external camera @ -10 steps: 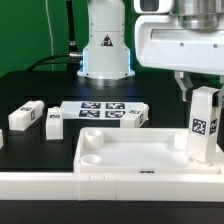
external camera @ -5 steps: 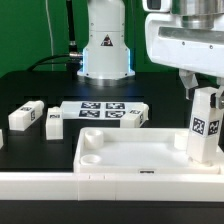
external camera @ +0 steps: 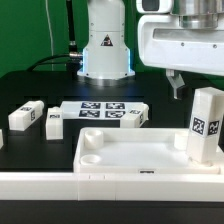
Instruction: Assemble desk
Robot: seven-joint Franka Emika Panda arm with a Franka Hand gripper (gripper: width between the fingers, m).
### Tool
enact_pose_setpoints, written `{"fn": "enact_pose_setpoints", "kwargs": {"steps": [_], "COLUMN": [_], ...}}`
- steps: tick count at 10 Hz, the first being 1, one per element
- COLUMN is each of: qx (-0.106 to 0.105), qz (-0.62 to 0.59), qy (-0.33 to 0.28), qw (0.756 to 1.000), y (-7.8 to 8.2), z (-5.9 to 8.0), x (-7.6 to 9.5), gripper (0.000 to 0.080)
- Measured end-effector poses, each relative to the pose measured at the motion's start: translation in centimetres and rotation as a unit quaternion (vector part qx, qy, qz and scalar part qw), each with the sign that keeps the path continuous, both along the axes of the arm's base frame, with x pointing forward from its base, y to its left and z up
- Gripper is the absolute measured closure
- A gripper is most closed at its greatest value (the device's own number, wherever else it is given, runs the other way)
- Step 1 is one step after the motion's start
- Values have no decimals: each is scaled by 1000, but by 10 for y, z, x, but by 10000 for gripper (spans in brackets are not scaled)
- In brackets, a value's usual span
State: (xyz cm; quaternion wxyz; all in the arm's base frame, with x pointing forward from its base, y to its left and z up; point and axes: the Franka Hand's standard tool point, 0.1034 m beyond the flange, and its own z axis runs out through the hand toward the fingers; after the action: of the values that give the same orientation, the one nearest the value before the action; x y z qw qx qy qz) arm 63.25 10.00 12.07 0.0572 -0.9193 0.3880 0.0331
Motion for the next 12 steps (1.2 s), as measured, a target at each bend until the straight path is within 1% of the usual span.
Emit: {"fn": "enact_pose_setpoints", "kwargs": {"steps": [3,5,7,8,9,10,11,12], "qx": [2,-3,-15,-20,-21,-23,-23,-22], "qz": [125,220,337,392,436,464,512,543], "qy": [-16,-28,-46,-50,-54,-56,-60,-63], "qw": [992,975,940,918,898,884,857,837], "y": [0,0,0,0,0,-1,-1,-2], "z": [0,0,-1,-1,-1,-1,-1,-1], "x": [0,0,2,2,2,2,2,2], "gripper": [150,151,150,151,150,150,151,151]}}
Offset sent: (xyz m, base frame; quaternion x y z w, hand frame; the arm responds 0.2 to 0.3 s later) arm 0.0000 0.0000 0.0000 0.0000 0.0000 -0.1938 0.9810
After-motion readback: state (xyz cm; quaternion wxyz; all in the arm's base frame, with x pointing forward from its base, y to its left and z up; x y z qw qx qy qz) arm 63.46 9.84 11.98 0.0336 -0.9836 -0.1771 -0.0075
